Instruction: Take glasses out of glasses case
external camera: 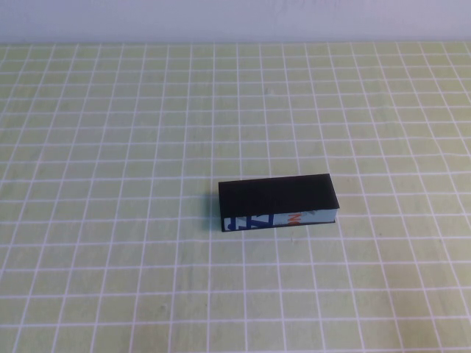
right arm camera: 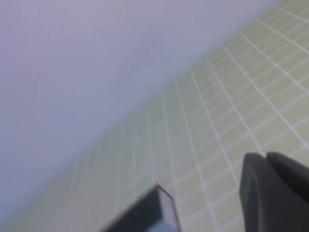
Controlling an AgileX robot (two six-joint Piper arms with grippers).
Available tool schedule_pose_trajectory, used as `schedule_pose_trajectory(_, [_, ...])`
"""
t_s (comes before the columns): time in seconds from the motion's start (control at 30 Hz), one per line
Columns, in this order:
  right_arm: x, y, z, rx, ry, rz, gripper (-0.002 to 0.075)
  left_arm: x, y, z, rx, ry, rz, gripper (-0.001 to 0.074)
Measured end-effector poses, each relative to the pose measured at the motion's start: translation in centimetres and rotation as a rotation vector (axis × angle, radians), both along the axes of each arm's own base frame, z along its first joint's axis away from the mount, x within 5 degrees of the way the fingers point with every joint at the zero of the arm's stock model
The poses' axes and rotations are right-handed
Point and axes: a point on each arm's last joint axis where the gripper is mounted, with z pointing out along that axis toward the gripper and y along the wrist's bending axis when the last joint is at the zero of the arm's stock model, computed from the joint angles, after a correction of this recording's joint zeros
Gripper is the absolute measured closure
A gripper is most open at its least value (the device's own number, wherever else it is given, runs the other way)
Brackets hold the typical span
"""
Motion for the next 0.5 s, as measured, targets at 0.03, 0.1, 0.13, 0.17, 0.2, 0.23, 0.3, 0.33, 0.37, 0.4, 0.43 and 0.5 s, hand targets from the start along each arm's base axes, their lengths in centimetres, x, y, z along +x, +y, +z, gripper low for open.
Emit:
schedule_pose_trajectory(0.03, [0.0,-0.1,0.3,0.069,-0.022,-0.017,0.0743,0.0,0.0,0.0,0.000,0.000,0.000,0.0739])
schedule_pose_trajectory(0.1, [0.0,-0.6,0.8,0.180,-0.070,-0.063,0.0743,0.0,0.0,0.0,0.000,0.000,0.000,0.0739])
schedule_pose_trajectory(0.13, [0.0,-0.7,0.9,0.198,-0.085,-0.080,0.0743,0.0,0.0,0.0,0.000,0.000,0.000,0.0739])
schedule_pose_trajectory(0.17, [0.0,-0.9,1.0,0.211,-0.097,-0.093,0.0743,0.0,0.0,0.0,0.000,0.000,0.000,0.0739])
schedule_pose_trajectory(0.2, [0.0,-1.0,1.1,0.219,-0.111,-0.108,0.0743,0.0,0.0,0.0,0.000,0.000,0.000,0.0739])
schedule_pose_trajectory(0.23, [0.0,-1.1,1.2,0.222,-0.116,-0.114,0.0743,0.0,0.0,0.0,0.000,0.000,0.000,0.0739])
schedule_pose_trajectory(0.3, [0.0,-1.1,1.2,0.218,-0.122,-0.121,0.0743,0.0,0.0,0.0,0.000,0.000,0.000,0.0739])
schedule_pose_trajectory(0.33, [0.0,-1.2,1.2,0.219,-0.123,-0.122,0.0743,0.0,0.0,0.0,0.000,0.000,0.000,0.0739])
schedule_pose_trajectory(0.37, [0.0,-1.2,1.2,0.218,-0.123,-0.122,0.0743,0.0,0.0,0.0,0.000,0.000,0.000,0.0739])
schedule_pose_trajectory(0.4, [0.0,-1.2,1.2,0.218,-0.123,-0.122,0.0743,0.0,0.0,0.0,0.000,0.000,0.000,0.0739])
schedule_pose_trajectory(0.43, [0.0,-1.2,1.2,0.216,-0.123,-0.122,0.0743,0.0,0.0,0.0,0.000,0.000,0.000,0.0739])
schedule_pose_trajectory(0.5, [0.0,-1.2,1.2,0.211,-0.123,-0.122,0.0743,0.0,0.0,0.0,0.000,0.000,0.000,0.0739])
